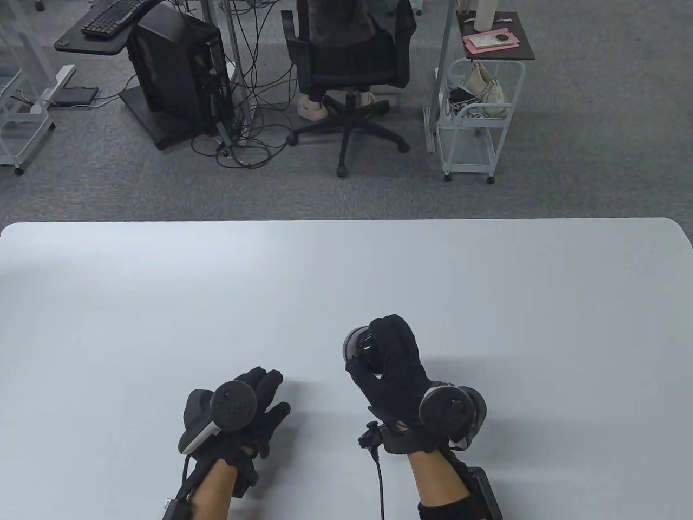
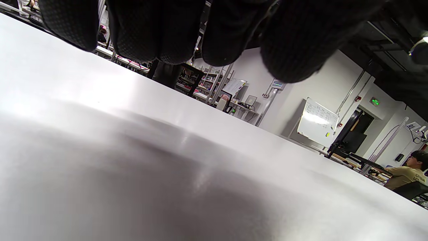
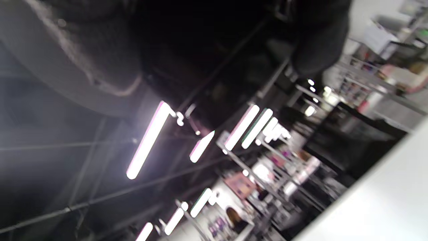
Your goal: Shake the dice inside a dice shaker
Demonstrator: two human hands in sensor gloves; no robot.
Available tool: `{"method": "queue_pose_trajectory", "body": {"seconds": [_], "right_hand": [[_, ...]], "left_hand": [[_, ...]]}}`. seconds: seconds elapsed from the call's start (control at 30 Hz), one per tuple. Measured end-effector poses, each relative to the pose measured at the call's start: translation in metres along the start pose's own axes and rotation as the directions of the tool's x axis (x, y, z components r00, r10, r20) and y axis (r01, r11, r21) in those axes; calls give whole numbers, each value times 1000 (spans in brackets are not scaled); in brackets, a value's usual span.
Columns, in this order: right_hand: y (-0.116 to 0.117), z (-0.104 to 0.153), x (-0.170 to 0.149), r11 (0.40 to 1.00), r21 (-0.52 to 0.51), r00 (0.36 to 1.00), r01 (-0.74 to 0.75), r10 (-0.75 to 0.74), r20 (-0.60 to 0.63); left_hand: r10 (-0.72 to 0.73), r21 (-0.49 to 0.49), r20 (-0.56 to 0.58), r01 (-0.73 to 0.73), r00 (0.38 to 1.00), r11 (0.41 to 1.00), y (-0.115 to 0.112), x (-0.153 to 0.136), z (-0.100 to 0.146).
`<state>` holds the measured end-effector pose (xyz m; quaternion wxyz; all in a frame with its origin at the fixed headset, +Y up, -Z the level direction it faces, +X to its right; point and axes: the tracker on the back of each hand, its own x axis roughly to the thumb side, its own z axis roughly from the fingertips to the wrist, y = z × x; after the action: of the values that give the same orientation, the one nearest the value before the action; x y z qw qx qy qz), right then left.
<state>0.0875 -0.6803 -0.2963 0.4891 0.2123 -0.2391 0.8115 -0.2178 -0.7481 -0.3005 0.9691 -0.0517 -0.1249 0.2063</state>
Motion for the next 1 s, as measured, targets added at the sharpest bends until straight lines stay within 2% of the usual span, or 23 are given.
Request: {"method": "queue_pose_trajectory", "body": {"seconds": [0.03, 0.07, 0.1, 0.17, 0.4, 1.0], "right_hand": [[3, 1, -6, 1000, 23, 999, -5, 6, -48], [11, 7, -26, 992, 125, 978, -12, 38, -204], [19, 17, -43, 981, 192, 954, 12, 46, -297], [25, 20, -56, 978, 208, 934, 24, 53, -353], [34, 18, -54, 966, 258, 948, -15, 96, -304], [35, 22, -64, 950, 310, 927, -26, 139, -349]], "left_hand": [[-3, -2, 1, 3, 1000, 1000, 0, 0, 0], [-6, -5, 3, 6, 1000, 1000, -1, 0, 0], [-8, -6, 4, 8, 1000, 1000, -1, 1, 0], [-1, -11, 7, 1, 1000, 1000, -1, 1, 0], [0, 0, 6, 0, 1000, 1000, 0, 0, 0], [-6, 0, 3, 6, 1000, 1000, 1, 1, 1]]}}
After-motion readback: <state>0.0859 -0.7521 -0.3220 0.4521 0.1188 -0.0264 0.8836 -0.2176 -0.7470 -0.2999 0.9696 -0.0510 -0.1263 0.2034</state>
